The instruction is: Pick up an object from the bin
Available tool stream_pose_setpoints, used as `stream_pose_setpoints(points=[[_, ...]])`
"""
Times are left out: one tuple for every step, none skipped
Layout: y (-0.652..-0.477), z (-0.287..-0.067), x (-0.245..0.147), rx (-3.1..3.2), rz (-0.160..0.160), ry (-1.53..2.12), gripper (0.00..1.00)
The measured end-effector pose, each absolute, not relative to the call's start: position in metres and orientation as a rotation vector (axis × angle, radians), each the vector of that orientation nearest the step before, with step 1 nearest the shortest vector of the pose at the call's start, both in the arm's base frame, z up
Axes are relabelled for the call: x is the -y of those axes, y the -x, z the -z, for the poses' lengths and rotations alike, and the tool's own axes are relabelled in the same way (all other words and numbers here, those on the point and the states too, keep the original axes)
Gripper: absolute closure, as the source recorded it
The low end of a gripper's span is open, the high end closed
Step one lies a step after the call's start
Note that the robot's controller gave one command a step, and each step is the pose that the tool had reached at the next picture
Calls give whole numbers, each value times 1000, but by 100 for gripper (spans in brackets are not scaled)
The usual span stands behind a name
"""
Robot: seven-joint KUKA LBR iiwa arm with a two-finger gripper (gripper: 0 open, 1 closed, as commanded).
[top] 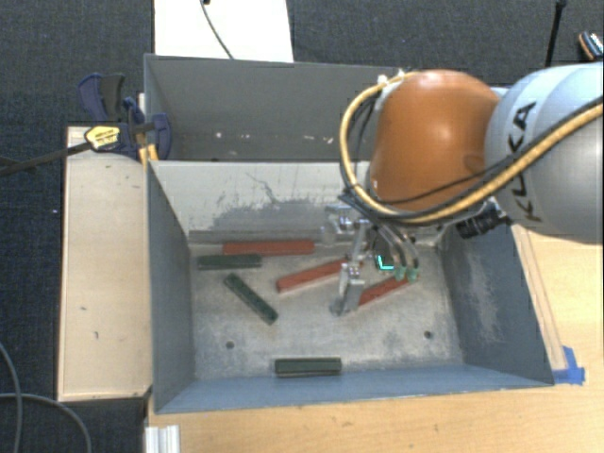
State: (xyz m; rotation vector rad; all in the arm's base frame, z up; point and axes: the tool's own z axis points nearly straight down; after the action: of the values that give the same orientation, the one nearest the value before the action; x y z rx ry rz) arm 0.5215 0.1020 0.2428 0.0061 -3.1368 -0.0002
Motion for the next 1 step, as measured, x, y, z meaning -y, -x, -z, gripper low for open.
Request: stream_pose_setpoints(points=[[-489, -217, -95, 3138, 0, 63, 0]])
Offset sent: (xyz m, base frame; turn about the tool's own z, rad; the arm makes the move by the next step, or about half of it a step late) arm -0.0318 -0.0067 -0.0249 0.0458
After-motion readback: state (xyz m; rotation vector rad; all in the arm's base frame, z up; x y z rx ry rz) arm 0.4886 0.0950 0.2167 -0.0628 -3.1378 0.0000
